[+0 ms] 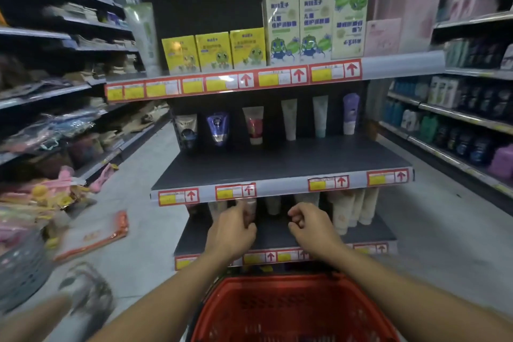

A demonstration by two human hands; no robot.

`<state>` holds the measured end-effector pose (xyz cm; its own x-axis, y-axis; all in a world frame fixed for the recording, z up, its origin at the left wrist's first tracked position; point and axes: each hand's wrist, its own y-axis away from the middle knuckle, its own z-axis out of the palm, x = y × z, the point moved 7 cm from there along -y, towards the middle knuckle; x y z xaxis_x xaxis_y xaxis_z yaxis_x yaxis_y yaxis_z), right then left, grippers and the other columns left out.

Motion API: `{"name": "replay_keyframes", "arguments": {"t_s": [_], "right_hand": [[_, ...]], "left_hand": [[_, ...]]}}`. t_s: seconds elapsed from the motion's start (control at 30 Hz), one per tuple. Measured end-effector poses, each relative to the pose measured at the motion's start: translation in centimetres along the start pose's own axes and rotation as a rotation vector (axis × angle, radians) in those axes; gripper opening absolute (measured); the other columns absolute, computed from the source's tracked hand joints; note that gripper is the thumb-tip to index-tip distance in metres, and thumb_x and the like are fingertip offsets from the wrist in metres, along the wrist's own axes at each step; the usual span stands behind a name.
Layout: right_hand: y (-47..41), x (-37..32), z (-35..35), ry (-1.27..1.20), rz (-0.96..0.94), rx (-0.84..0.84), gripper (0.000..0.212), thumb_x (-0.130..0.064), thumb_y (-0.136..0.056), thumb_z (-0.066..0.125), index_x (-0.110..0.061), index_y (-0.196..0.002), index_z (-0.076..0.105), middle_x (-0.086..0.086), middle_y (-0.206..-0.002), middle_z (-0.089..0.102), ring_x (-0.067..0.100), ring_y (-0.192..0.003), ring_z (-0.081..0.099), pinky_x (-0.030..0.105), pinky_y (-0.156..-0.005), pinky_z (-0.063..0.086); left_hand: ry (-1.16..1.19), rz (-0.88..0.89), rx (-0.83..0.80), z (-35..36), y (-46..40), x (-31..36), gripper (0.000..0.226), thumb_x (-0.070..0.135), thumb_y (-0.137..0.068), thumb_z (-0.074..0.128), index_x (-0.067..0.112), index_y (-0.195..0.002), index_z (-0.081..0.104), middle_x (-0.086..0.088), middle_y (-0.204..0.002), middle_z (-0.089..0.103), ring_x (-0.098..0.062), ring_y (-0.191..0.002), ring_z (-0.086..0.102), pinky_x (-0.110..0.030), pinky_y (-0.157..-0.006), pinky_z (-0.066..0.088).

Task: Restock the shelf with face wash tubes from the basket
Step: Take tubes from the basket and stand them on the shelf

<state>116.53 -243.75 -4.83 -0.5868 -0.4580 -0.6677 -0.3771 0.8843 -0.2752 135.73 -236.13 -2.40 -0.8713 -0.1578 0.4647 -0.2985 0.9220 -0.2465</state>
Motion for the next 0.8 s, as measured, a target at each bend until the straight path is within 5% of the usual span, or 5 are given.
{"name": "replay_keyframes", "arguments": {"t_s": [0.13, 0.63, 0.8], "right_hand": [[1.7, 3.7, 2.1, -0.025, 0.071, -0.058, 0.019, -0.02, -0.091, 0.069, -0.029, -0.106, 0.061, -0.013, -0.092, 0.059, 0.006, -0.085, 0.058, 0.024, -0.078, 0.05], [6.3, 15.4, 12.3, 0.012, 0.29, -0.238, 0.012, -0.013, -0.086, 0.063, -0.022, -0.094, 0.066, -0.008, -0.076, 0.064, 0.003, -0.065, 0.055, 0.023, -0.067, 0.042], [9.3, 19.9, 15.9, 0.012, 0.463, -0.318, 0.013, -0.012, -0.088, 0.064, -0.025, -0.087, 0.064, -0.003, -0.085, 0.071, 0.019, -0.086, 0.068, 0.018, -0.075, 0.04]], "left_hand": [[0.019, -0.024, -0.085, 3.9, 0.8, -1.2, 0.025, 0.034, -0.092, 0.063, 0.033, -0.118, 0.06, 0.011, -0.106, 0.069, -0.012, -0.091, 0.062, -0.032, -0.076, 0.05], [0.046, -0.185, -0.38, 18.1, 3.5, -7.5, 0.016, 0.028, -0.089, 0.062, 0.031, -0.104, 0.062, 0.008, -0.095, 0.073, -0.02, -0.093, 0.069, -0.034, -0.081, 0.056], [0.067, -0.267, -0.53, 23.4, 5.6, -10.7, 0.014, 0.026, -0.085, 0.061, 0.034, -0.096, 0.06, 0.011, -0.088, 0.072, -0.018, -0.09, 0.071, -0.032, -0.083, 0.057]]}}
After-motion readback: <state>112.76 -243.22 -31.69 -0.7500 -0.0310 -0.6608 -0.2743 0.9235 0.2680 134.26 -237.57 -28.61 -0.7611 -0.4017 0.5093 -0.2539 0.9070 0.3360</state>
